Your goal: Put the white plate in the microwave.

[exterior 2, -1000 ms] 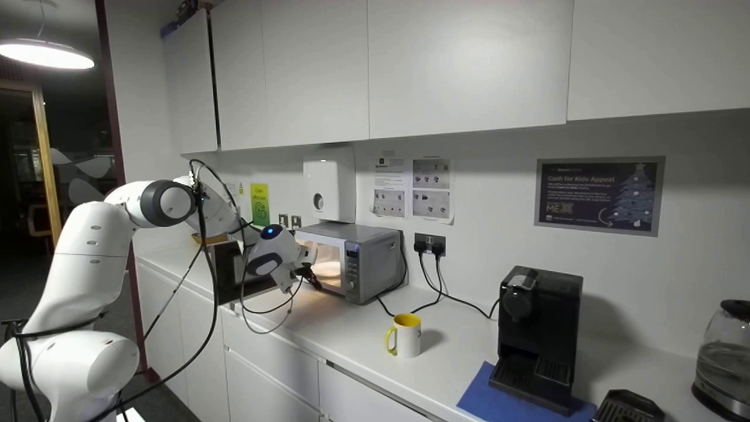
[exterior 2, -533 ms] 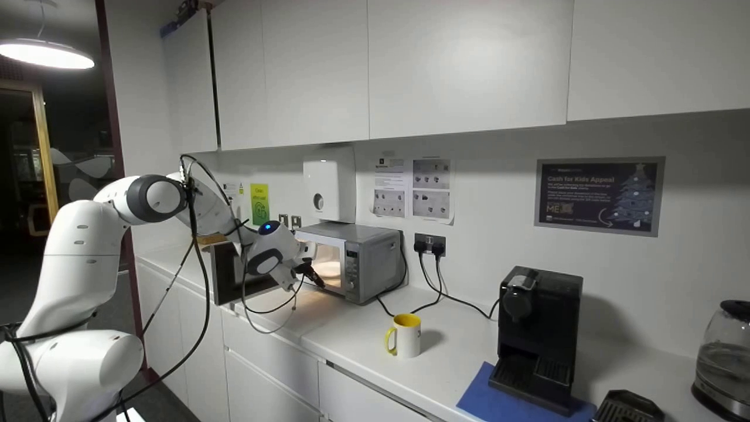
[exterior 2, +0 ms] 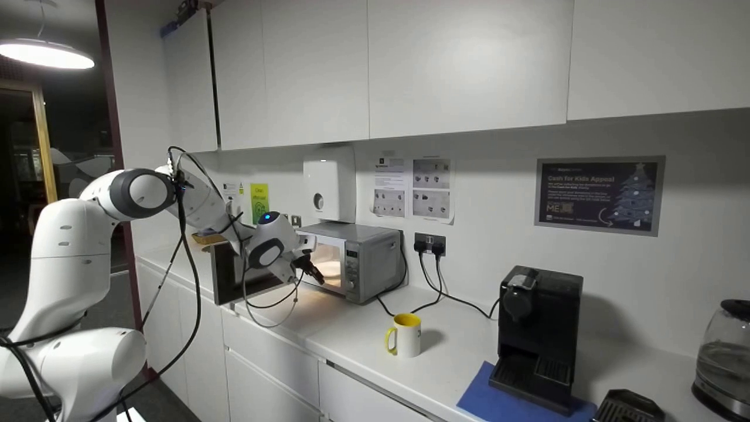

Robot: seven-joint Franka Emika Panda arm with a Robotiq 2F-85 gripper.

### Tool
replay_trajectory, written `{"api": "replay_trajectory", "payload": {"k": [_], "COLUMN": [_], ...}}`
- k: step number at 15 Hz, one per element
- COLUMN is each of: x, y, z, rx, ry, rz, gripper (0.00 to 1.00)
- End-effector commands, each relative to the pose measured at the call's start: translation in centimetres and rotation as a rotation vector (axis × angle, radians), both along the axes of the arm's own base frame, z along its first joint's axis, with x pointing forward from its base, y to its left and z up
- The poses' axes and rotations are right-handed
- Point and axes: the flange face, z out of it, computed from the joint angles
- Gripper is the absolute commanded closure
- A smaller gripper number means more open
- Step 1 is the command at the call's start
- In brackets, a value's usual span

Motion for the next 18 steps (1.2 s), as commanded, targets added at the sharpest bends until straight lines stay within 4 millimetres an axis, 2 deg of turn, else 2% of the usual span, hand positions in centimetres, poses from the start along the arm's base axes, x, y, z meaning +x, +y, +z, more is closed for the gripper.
{"api": "replay_trajectory", "payload": {"k": [1,14,18], "x": [-1.6,-3.7,-5.2], "y": [-0.6,-0.4,0.4], "z": [1.9,9.9,11.1], "rx": [0.008,-0.014,0.016], "ry": [0.057,0.148,0.220], "rz": [0.008,-0.069,-0.056], "gripper": [0.00,0.00,0.00]}}
